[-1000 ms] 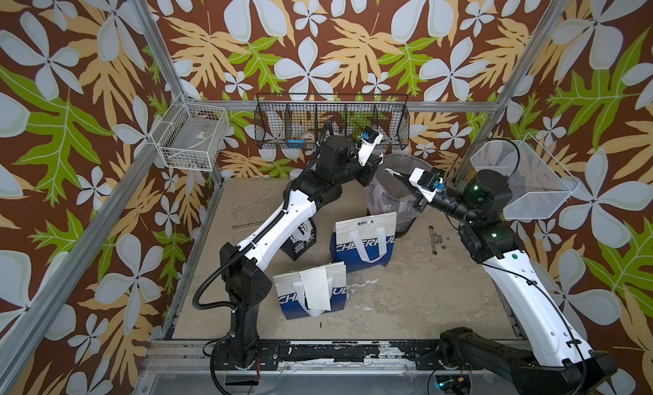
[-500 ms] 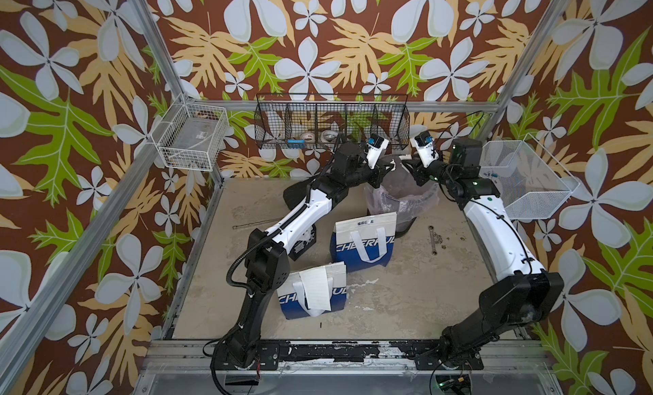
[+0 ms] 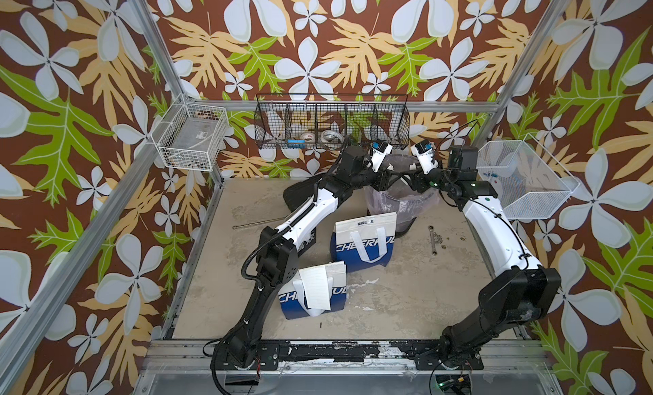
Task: Shred takeout receipts and throw away
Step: Place the takeout receipt in the trash bin.
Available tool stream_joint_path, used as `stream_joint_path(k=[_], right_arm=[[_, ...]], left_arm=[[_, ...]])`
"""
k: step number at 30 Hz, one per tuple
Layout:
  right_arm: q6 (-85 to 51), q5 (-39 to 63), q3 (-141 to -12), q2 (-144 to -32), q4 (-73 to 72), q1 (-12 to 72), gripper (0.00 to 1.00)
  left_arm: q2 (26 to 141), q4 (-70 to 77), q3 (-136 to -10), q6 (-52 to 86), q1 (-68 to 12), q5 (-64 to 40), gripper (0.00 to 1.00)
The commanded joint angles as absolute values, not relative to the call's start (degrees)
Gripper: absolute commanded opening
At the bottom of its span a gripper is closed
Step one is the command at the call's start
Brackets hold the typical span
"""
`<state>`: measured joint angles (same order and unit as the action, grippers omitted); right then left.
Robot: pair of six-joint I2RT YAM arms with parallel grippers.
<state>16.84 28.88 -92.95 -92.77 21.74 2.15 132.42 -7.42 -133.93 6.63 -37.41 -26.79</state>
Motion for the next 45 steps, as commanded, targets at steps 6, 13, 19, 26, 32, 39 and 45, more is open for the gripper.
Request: stream_joint_path(k=[6,13,19,26,32,39,45], right_arm=[[16.57,34.79,-88.03,-89.79,16.74,2.46,0.58],[5.16,37.63,-88.05,-89.09,11.34,1.78,0.65],[-1.78,39.51,-86.89,-87.75,10.39,2.73,0.66],[-0.29,35.8,-84.33,-84.16,12.71,4.05,0.68],[-0.19,34.63,-84.1,-81.2,13.32,3.96,0.71],[0.41,30.72,-85.54,-82.05,13.73,3.94,0.78],[-0.5,32.48,-85.74,-84.07,14.52,2.81,0.79]], left_arm=[[129.83,-7.49,-134.72,5.53,-37.71,-31.74,0.94],[126.71,-4.83,-128.95,0.41,-38.78,-38.22,1.0],[129.19,-5.46,-131.85,-1.41,-39.29,-24.45,1.0],[134.98,-5.16,-139.69,2.08,-39.63,-17.8,1.0],[132.84,-7.23,-135.07,-0.4,-39.62,-13.08,1.0],[128.61,-5.9,-132.31,-1.1,-39.63,-17.66,1.0],[120.78,3.3,-121.6,1.02,-39.21,-23.28,1.0]])
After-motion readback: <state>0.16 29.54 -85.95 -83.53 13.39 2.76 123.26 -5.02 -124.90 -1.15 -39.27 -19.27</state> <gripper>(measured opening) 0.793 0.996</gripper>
